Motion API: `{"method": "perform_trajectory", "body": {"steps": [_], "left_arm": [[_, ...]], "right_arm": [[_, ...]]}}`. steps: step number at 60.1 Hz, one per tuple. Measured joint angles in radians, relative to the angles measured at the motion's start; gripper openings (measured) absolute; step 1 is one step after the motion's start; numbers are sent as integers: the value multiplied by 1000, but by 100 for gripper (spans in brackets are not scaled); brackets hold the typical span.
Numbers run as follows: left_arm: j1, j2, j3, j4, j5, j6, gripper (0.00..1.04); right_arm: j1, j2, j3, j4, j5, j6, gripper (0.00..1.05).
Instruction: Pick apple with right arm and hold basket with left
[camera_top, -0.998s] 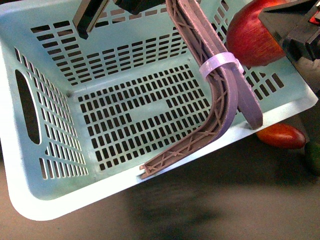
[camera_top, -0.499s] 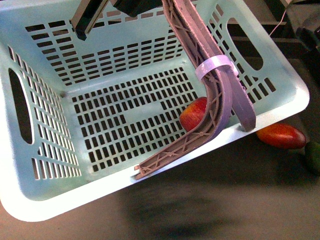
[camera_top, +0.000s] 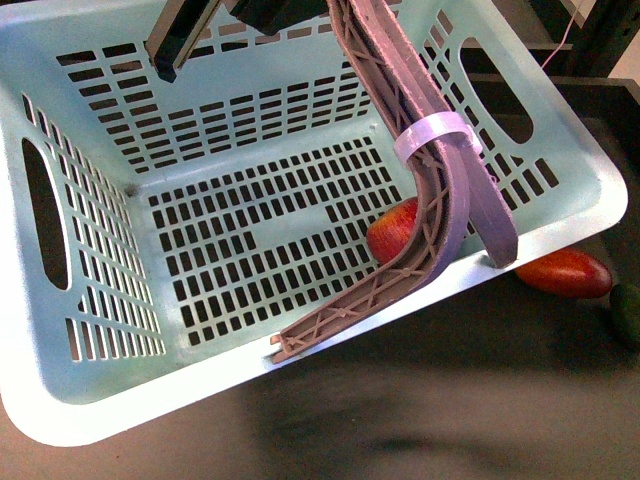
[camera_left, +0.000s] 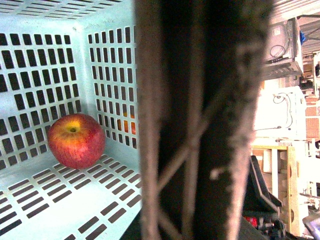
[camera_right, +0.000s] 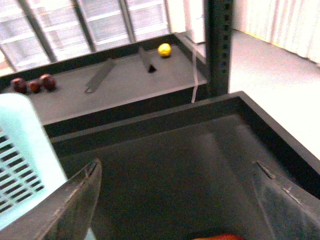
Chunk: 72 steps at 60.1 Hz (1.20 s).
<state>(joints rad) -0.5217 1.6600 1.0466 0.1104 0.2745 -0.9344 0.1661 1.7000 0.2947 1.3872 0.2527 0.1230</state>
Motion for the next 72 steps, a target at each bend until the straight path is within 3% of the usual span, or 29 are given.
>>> {"method": "perform_trajectory", "body": {"steps": [6, 19, 24, 29, 38, 72], "left_arm": [[0, 0, 0, 0, -4, 1, 5], [0, 1, 0, 0, 0, -1, 5], [0, 1, 0, 0, -3, 1, 5], [0, 1, 0, 0, -1, 0, 5], [0, 1, 0, 0, -4, 1, 5], [0, 1, 0, 0, -2, 0, 5]], "right_arm": [[-35, -122, -92, -30, -122, -76, 54], [-71, -307, -179, -131, -161, -105, 20], [-86, -416, -216, -203, -175, -113, 2], [-135, -505, -240, -269, -243, -117, 2], [-163, -777, -253, -522, -250, -117, 2], [-163, -1204, -277, -898, -250, -117, 2]]}}
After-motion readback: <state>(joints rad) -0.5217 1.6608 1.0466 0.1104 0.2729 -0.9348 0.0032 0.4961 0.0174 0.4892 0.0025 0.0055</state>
